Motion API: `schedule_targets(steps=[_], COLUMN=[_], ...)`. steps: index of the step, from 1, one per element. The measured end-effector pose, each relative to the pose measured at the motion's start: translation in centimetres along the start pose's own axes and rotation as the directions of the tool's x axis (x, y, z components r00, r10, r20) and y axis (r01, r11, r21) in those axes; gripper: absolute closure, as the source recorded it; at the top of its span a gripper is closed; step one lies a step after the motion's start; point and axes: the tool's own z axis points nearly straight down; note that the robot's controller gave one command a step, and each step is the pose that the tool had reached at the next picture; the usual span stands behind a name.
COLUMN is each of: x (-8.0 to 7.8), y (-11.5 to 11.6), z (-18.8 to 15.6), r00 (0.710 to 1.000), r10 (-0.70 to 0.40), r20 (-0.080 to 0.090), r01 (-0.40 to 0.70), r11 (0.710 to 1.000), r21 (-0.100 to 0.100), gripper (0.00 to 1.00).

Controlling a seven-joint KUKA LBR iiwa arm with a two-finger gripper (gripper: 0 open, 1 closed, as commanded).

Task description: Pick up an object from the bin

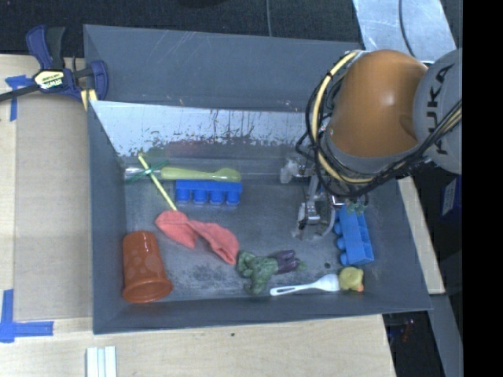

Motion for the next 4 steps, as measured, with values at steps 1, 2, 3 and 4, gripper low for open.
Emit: schedule_targets(steps=[1,2,3,4], x=[-0.1,3.6,3.1,-1.5], y=[0.0,4.7,11.1,10.5], z=[-0.5,5.0,12.2,12.3], r00=[1.000,0.998,0.979,0.957], r10=[0.000,-0.068,-0.202,-0.288], r20=[0.009,0.013,0.024,0.016], r01=[0.000,0.068,0.202,0.288], r11=[1.000,0.998,0.979,0.958], r21=[0.000,0.001,0.006,0.005], gripper=[0.00,0.00,0.00,0.00])
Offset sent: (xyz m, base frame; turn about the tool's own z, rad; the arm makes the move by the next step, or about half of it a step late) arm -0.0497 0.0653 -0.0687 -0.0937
